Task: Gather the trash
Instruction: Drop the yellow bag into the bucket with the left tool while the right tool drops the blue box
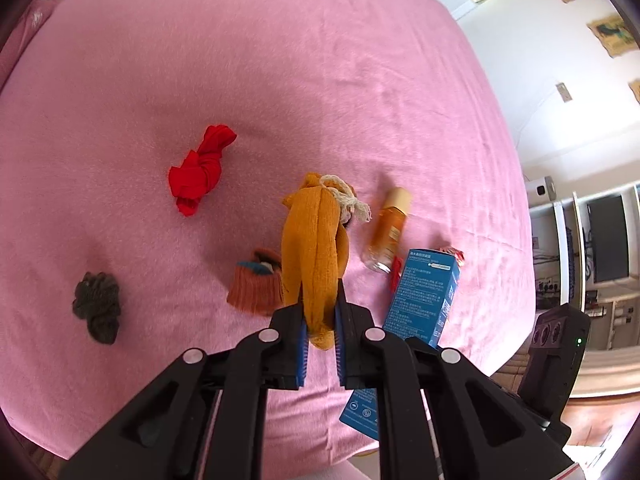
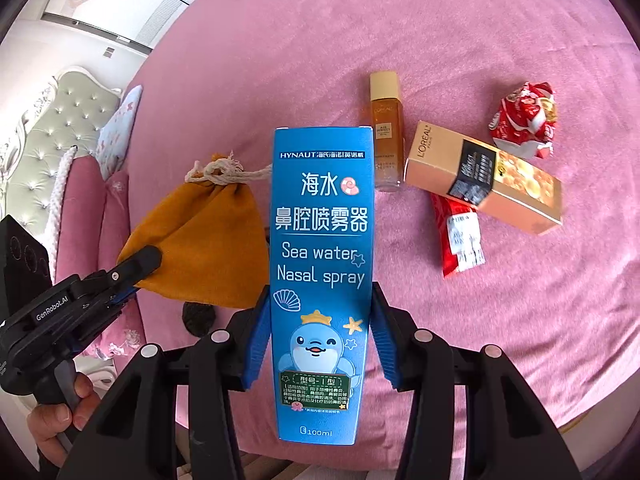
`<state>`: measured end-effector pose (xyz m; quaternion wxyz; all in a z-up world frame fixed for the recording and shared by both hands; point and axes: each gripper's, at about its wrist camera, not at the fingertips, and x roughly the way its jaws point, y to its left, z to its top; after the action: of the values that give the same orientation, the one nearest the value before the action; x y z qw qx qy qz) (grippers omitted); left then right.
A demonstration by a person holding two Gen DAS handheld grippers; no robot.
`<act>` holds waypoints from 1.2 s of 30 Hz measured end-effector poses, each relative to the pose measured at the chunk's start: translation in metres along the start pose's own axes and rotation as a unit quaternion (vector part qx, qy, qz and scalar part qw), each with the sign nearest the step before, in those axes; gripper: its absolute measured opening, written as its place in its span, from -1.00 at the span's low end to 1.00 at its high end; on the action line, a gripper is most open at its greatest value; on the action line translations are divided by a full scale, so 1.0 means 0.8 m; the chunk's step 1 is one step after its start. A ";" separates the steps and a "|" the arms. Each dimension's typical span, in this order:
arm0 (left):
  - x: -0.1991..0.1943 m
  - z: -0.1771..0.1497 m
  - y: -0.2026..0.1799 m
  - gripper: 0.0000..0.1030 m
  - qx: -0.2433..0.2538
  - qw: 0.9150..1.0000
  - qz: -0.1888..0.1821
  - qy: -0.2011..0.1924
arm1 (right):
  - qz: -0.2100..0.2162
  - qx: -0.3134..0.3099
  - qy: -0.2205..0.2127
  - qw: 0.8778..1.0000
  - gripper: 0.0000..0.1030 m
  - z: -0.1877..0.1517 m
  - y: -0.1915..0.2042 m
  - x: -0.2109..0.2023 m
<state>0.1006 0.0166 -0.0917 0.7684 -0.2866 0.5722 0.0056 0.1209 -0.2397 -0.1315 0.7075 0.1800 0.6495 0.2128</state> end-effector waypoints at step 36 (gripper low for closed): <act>0.153 -0.323 -0.353 -0.79 0.287 0.932 -0.047 0.215 | -0.047 0.266 -0.106 0.957 -0.11 -0.248 -0.348 -0.218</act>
<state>0.0117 -0.3742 -0.1239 0.6758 -0.0750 0.6867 -0.2572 -0.0698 -0.5722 -0.1502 0.7080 0.3522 0.6118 -0.0218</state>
